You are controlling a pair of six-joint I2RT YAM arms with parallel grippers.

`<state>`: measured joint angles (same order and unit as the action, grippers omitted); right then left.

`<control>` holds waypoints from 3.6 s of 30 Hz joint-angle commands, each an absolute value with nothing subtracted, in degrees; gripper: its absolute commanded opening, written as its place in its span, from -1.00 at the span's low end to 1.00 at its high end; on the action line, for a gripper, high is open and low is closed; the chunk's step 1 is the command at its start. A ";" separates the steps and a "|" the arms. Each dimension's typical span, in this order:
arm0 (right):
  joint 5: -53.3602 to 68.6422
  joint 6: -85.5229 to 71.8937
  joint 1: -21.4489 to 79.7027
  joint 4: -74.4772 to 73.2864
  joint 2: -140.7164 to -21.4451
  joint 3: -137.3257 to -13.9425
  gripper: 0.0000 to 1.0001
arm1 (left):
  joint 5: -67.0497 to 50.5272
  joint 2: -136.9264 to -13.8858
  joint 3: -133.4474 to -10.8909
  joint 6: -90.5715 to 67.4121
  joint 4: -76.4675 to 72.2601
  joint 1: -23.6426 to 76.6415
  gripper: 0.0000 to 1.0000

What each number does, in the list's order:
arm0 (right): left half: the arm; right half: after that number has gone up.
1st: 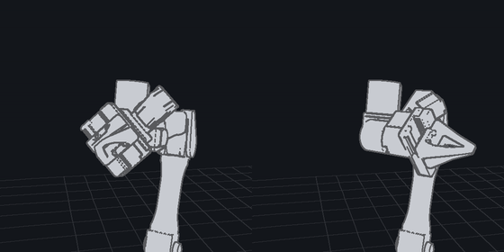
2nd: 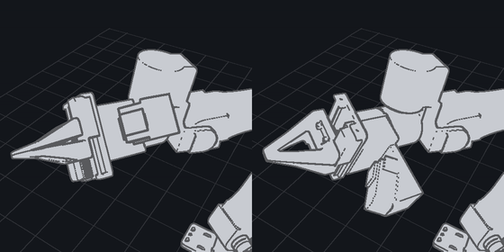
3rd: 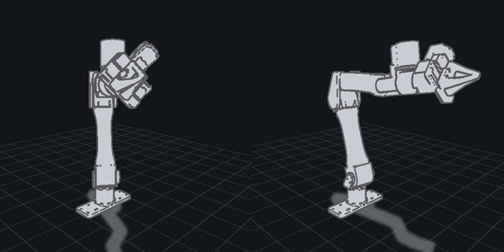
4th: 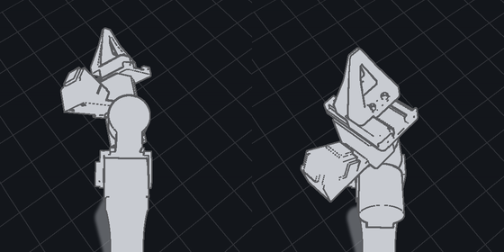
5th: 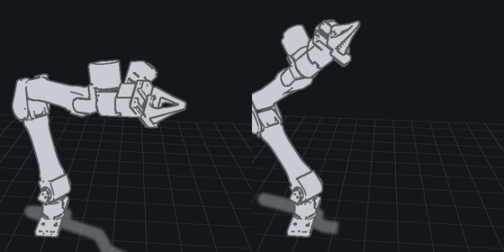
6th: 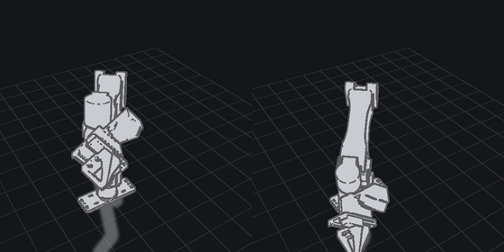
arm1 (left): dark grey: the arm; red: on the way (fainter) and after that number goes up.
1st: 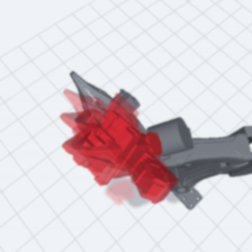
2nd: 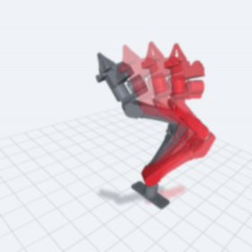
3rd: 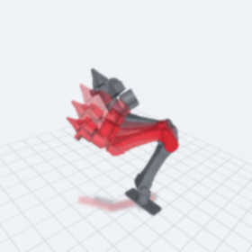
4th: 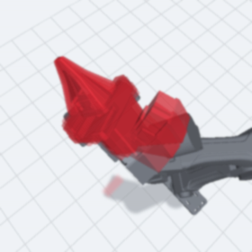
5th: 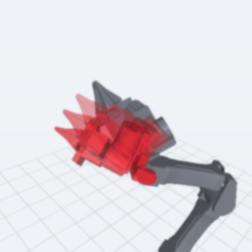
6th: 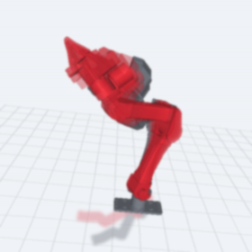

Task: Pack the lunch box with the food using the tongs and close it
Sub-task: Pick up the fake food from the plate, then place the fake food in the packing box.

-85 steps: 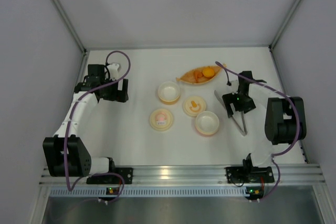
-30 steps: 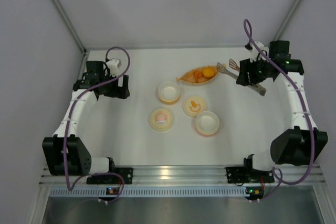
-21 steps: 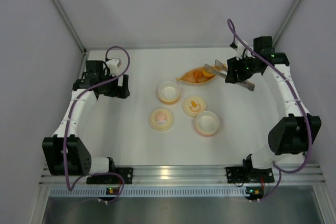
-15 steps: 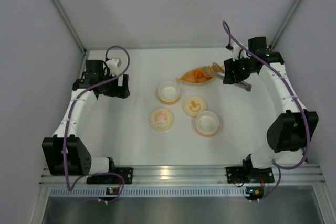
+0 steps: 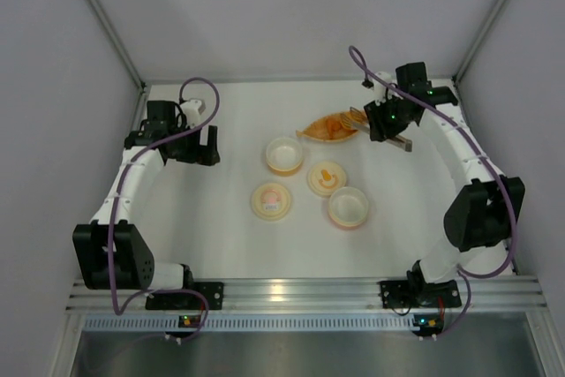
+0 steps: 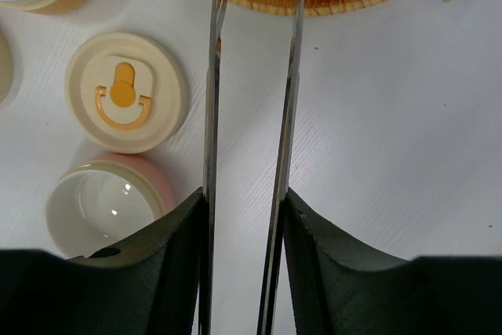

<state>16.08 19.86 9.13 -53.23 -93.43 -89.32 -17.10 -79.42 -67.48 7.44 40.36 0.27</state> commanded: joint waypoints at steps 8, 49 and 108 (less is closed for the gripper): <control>7.65 25.14 12.92 -46.76 -97.38 -91.75 -0.22 | -17.75 -79.10 -69.26 7.03 39.99 0.35 0.96; 4.57 28.56 14.50 -46.05 -103.63 -94.57 -1.00 | -16.26 -80.77 -69.26 8.00 39.82 0.35 0.96; 1.50 30.76 41.31 -40.08 -97.82 -86.04 -1.00 | -16.79 -78.40 -68.38 6.68 39.99 -2.37 0.96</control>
<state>2.46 31.27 40.88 -45.36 -96.97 -85.45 -16.62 -80.25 -68.79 6.52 40.75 -2.07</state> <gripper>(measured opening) 0.174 0.983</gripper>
